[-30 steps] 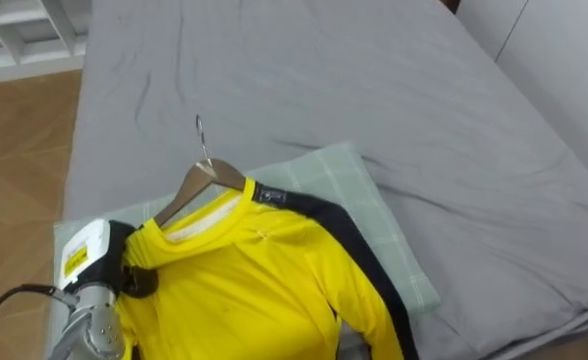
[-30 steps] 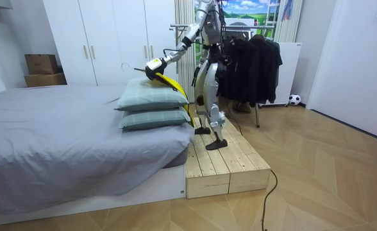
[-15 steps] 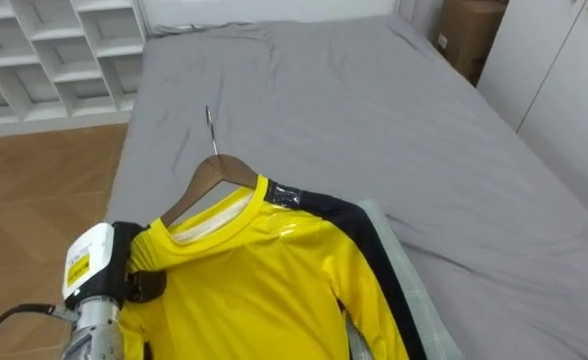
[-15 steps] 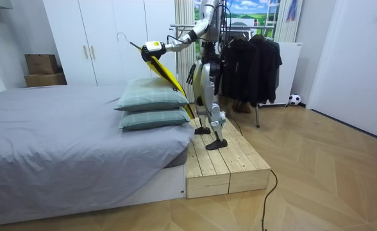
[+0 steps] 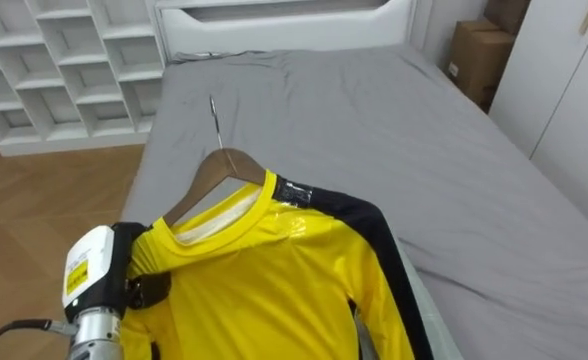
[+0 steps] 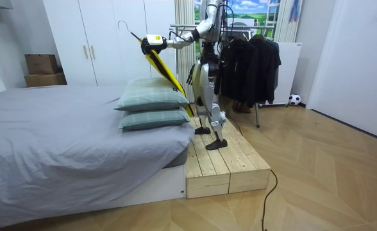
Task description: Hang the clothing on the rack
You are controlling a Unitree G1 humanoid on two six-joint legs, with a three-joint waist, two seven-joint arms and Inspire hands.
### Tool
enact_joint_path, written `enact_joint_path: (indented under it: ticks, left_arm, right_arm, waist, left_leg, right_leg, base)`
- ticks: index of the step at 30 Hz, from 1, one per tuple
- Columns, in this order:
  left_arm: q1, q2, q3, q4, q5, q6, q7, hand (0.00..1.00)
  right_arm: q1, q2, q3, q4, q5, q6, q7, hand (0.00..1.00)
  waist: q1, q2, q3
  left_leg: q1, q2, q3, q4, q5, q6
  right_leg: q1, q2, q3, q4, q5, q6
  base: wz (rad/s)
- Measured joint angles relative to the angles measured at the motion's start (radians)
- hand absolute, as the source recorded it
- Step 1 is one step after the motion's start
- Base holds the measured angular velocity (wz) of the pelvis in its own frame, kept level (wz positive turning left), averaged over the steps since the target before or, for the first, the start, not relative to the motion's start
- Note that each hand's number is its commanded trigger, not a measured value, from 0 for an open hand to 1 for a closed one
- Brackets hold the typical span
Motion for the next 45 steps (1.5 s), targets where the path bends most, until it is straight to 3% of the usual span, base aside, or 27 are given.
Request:
enact_joint_path:
  ticks: [8, 14, 26, 31, 33, 37, 45]
  left_arm:
    - [0.070, -0.005, 0.001, -0.094, 0.010, -0.001, 0.015, 1.00]
    - [0.078, -0.013, 0.002, -0.143, 0.043, 0.000, 0.015, 1.00]
    - [0.091, -0.015, 0.004, -0.243, 0.078, -0.014, 0.044, 1.00]
    - [0.128, -0.015, 0.007, -0.329, 0.080, -0.014, 0.044, 1.00]
    - [0.129, -0.015, 0.013, -0.359, 0.079, -0.016, 0.044, 1.00]
    - [0.131, -0.015, 0.018, -0.383, 0.080, -0.017, 0.044, 1.00]
    - [0.192, -0.012, 0.060, -0.501, 0.123, -0.036, 0.045, 1.00]
  right_arm:
    - [0.001, 0.001, -0.025, 0.001, -0.040, 0.000, 0.000, 0.00]
    - [0.004, 0.002, -0.027, 0.004, -0.036, 0.003, 0.000, 0.00]
    - [0.003, 0.002, -0.028, -0.004, -0.053, 0.011, -0.014, 0.00]
    - [0.010, 0.000, -0.028, -0.024, -0.062, 0.011, -0.014, 0.00]
    - [0.010, 0.000, -0.028, -0.030, -0.062, 0.011, -0.014, 0.00]
    - [0.011, 0.000, -0.033, -0.041, -0.063, 0.011, -0.023, 0.00]
    - [-0.017, 0.001, -0.216, -0.115, -0.058, 0.009, -0.093, 0.00]
  waist:
    - [0.000, -0.002, 0.0003]
    - [0.000, -0.010, 0.0036]
    - [0.000, -0.009, 0.0027]
    - [0.004, -0.016, -0.0011]
    - [0.007, -0.026, -0.0075]
    - [0.017, -0.037, -0.0063]
    - [0.020, -0.031, -0.0025]
  left_leg:
    - [0.021, 0.000, -0.002, -0.013, 0.000, 0.000]
    - [0.033, -0.002, -0.003, -0.017, 0.000, 0.000]
    - [0.049, -0.002, -0.012, -0.018, 0.000, 0.000]
    - [0.055, -0.002, -0.013, -0.018, 0.000, 0.000]
    - [0.059, -0.002, -0.015, -0.018, 0.000, 0.000]
    - [0.072, -0.002, -0.020, -0.018, 0.000, 0.000]
    - [0.069, -0.004, -0.027, -0.016, 0.000, 0.000]
  right_leg:
    - [0.011, 0.001, -0.001, 0.001, 0.000, 0.002]
    - [0.039, 0.001, 0.000, -0.023, -0.008, 0.010]
    - [0.058, 0.001, 0.000, -0.018, -0.007, 0.009]
    - [0.063, 0.000, -0.005, -0.018, -0.007, 0.009]
    - [0.069, 0.000, -0.008, -0.017, -0.007, 0.009]
    - [0.085, -0.001, -0.011, -0.020, -0.008, 0.010]
    - [0.086, -0.001, -0.012, -0.018, -0.018, 0.011]
  base:
    - [0.00]
    - [0.02]
    - [0.01]
    - [0.01]
    - [0.03]
    - [0.02]
    - [0.00]
